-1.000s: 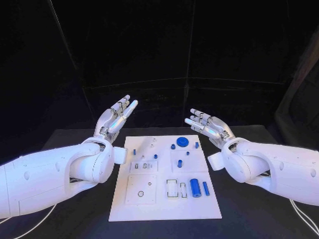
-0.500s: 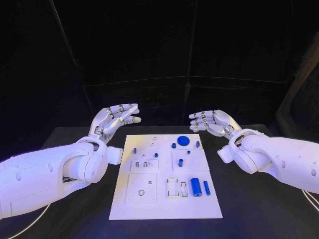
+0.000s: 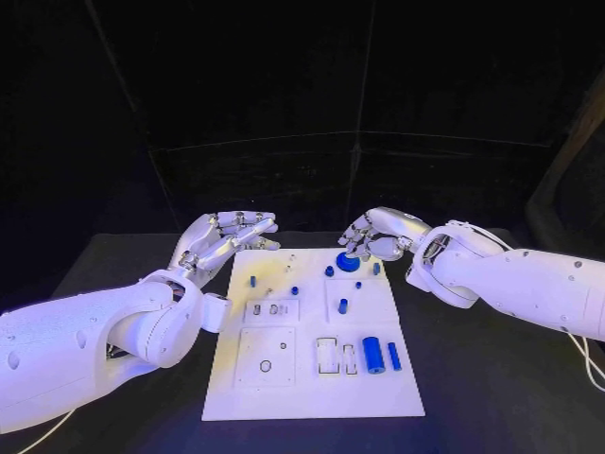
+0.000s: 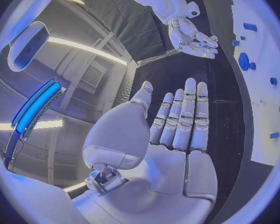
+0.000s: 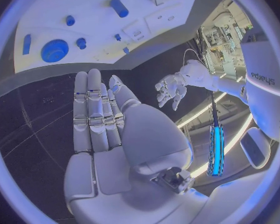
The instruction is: Assemble the parts on the task board
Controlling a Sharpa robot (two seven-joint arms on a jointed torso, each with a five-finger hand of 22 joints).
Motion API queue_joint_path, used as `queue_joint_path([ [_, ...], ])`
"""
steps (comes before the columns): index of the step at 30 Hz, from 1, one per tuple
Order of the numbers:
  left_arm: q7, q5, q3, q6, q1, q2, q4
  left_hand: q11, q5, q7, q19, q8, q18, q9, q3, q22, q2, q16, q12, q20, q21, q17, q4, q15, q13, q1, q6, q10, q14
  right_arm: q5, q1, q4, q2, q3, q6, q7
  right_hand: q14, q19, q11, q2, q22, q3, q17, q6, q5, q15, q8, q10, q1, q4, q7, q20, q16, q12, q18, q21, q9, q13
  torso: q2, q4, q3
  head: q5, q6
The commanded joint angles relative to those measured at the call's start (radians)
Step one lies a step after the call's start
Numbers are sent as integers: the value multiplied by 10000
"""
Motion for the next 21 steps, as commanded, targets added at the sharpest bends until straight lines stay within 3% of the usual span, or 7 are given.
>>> queue_joint_path([
  [1, -115, -325, 11, 396, 39, -50, 169, 103, 19, 241, -36, -70, 119, -15, 7, -26, -1, -98, -68, 42, -76, 20, -59, 19, -17, 50, 13, -3, -82, -2686, 55, -30, 160, 13, 582, -1636, 1267, 477, -153, -254, 827, 329, 833, 508, 74, -235, -375, 400, -474, 13, -142, -163, 839, -622, 128, 1456, -32, -4, 324, 116, -53, -47, 102],
  [5, -141, -332, 13, 436, 52, -82, 273, 115, 18, 255, -42, -103, 119, -18, 6, -45, 3, -140, -112, 52, -98, 32, -57, 29, -18, 44, -3, -18, -89, -3451, 80, -56, 336, 20, 819, -2220, 1380, 615, -236, -318, 1088, 555, 1374, 683, 75, -278, -494, 441, -748, 8, -227, -196, 1634, -641, 130, 1925, -23, 2, 492, 198, -55, -135, 140],
  [9, -164, -336, 14, 485, 58, -74, 324, 127, 19, 273, -48, -125, 118, -20, 9, -60, 19, -171, -144, 59, -114, 41, -51, 38, -19, 37, -11, -28, -94, -3920, 105, -81, 491, 30, 828, -2588, 1279, 570, -175, -398, 1220, 735, 1676, 650, 40, -252, -638, 200, -906, 23, -221, -170, 2047, -666, 121, 2142, -31, -14, 646, 256, -50, -204, 202],
  [15, -226, -337, 14, 486, 59, -42, 293, 138, 19, 288, -54, -144, 118, -20, 13, -74, 34, -201, -171, 66, -130, 51, -45, 46, -18, 30, -15, -34, -99, -4203, 116, -125, 636, 56, 721, -2781, 1183, 946, -124, -523, 2279, 1105, 2120, 535, 9, -218, -714, -35, -1061, 23, -201, -110, 2688, -644, -19, 2979, -29, 0, 762, 297, -47, -236, 200],
  [21, -292, -336, 13, 504, 59, -21, 232, 144, 19, 295, -58, -154, 118, -20, 15, -81, 45, -217, -187, 70, -139, 56, -40, 51, -18, 24, -18, -38, -101, -4350, 119, -255, 801, 232, 758, -2966, 1054, 1186, -110, -626, 3033, 1506, 2427, 445, 16, -194, -711, -131, -1186, 41, -197, -80, 3163, -636, -116, 3561, -27, 5, 865, 300, -44, -239, 193],
])
